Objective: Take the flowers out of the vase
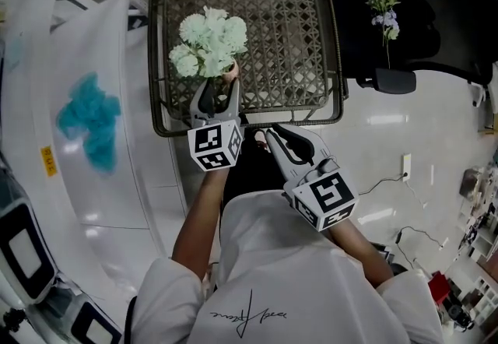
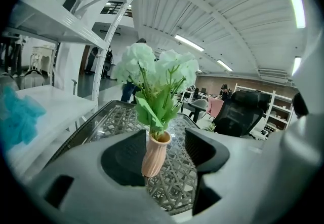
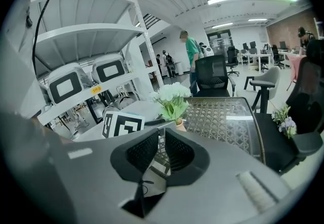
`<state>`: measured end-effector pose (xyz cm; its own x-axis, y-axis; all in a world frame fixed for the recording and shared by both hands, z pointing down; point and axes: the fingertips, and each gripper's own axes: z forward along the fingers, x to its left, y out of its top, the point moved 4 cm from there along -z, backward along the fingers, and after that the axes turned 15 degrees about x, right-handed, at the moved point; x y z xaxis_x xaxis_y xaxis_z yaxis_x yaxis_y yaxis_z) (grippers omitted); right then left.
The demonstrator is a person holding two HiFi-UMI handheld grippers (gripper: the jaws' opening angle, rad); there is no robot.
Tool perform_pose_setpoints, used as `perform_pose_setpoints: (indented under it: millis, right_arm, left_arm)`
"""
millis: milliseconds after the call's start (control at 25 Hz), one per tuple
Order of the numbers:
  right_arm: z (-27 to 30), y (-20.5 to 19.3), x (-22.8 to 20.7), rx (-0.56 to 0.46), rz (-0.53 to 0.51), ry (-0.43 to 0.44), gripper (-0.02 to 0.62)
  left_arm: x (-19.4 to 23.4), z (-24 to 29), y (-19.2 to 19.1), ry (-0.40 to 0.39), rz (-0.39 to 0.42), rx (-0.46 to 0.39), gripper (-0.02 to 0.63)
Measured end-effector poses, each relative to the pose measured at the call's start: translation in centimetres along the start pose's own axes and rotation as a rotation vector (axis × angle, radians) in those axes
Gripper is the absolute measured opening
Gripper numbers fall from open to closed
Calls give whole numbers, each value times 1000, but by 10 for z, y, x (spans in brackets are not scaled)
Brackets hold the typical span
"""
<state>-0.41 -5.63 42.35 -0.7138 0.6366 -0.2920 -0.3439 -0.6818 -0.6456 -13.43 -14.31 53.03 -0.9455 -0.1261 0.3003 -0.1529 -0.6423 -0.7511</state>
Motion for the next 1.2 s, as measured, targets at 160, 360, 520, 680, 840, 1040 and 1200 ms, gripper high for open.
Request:
perform_pose_setpoints:
  millis: [160, 360, 520, 680, 840, 1040, 1200]
  right_arm:
    - [2, -3, -3, 9, 10, -2, 41]
    - [4, -4, -8, 21, 23, -8, 41]
    - [7, -6, -9, 33, 28, -1, 41]
    - [9, -9, -10, 48, 36, 8, 41]
    - [10, -13, -10, 63, 35, 9, 41]
    - [10, -16, -14, 73, 42, 3, 41]
    - [11, -20, -14, 83, 45, 4, 41]
  left_arm:
    - [4, 8, 2, 1, 3, 7, 242]
    - [7, 18, 8, 2, 5, 14, 250]
    - [9, 24, 11, 3, 1, 17, 258]
    - [11, 31, 11, -3, -4, 14, 267]
    - [13, 36, 12, 3, -5, 16, 270]
    - [17, 42, 13, 12, -25, 20, 270]
    - [18, 45, 16, 19, -31, 14, 270]
